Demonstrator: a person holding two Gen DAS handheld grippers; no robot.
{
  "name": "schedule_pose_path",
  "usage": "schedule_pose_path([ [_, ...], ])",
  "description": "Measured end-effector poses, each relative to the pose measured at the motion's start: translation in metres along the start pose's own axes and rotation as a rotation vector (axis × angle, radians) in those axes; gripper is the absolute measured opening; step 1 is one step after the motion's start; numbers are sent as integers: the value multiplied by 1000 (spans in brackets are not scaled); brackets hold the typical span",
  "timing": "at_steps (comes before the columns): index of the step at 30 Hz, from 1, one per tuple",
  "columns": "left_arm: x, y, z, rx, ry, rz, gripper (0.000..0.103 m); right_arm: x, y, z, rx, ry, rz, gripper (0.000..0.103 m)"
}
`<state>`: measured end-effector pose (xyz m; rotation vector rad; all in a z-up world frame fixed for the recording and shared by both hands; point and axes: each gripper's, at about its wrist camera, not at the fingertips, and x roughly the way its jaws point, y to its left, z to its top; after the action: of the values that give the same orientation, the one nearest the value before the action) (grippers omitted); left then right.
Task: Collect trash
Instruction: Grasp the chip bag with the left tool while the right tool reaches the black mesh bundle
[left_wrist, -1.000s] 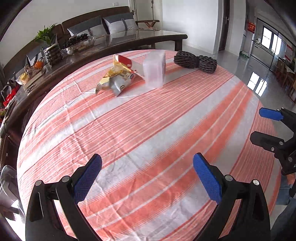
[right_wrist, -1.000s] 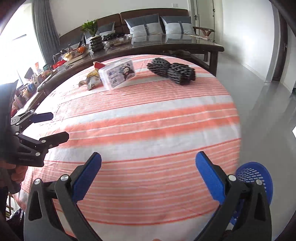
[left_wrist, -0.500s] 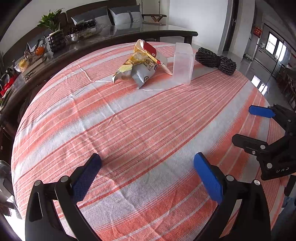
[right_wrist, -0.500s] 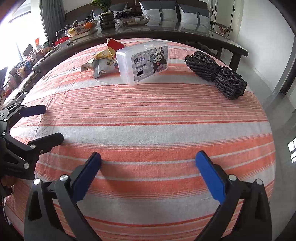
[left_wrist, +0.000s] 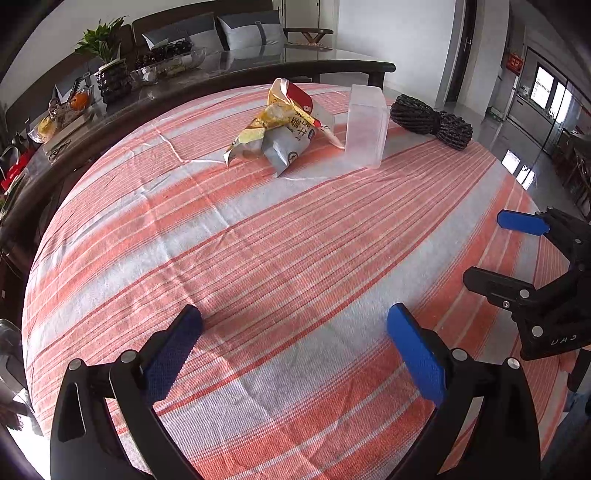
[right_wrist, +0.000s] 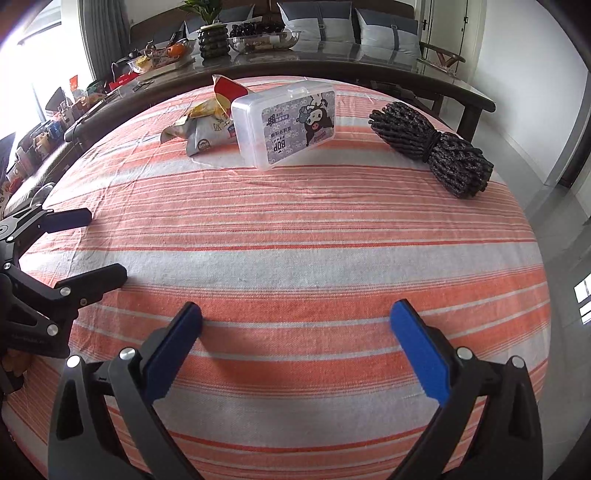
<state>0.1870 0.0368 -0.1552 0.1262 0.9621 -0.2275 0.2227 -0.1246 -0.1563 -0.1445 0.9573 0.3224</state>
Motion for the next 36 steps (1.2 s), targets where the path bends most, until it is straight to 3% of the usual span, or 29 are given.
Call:
schedule_pose_path([
  [4, 0, 1, 1, 4, -3, -18, 99, 0, 0, 0, 0, 0, 0, 98],
  [6, 2, 10, 8, 30, -14, -76, 99, 0, 0, 0, 0, 0, 0, 99],
  [9, 10, 35, 37, 31, -54, -61, 99, 0, 0, 0, 0, 0, 0, 98],
  [13, 36, 56, 87, 44, -74, -160, 99, 0, 0, 0, 0, 0, 0, 98],
  [18, 73, 39, 123, 196, -48, -167, 99, 0, 0, 0, 0, 0, 0, 98],
  [19, 77, 36, 124, 220, -47, -172, 92, 0, 0, 0, 0, 0, 0, 98],
  [20, 80, 34, 125, 232, -39, -186, 73, 0, 0, 0, 0, 0, 0, 98],
  [21, 83, 34, 125, 232, -25, -192, 63, 0, 0, 0, 0, 0, 0, 98],
  [22, 79, 35, 124, 227, -41, -204, 48, 0, 0, 0, 0, 0, 0, 98],
  [24, 70, 42, 117, 176, -30, -228, 37, 0, 0, 0, 0, 0, 0, 98],
  [31, 6, 56, 35, 15, 26, -133, 42, 0, 0, 0, 0, 0, -1, 98],
  [33, -8, 53, 17, 2, 10, -115, 55, 0, 0, 0, 0, 0, 0, 98],
  [35, -15, 48, 8, 6, -22, -106, 84, 0, 0, 0, 0, 0, 0, 98],
  [36, -15, 46, 7, 12, -35, -92, 87, 0, 0, 0, 0, 0, 0, 98],
])
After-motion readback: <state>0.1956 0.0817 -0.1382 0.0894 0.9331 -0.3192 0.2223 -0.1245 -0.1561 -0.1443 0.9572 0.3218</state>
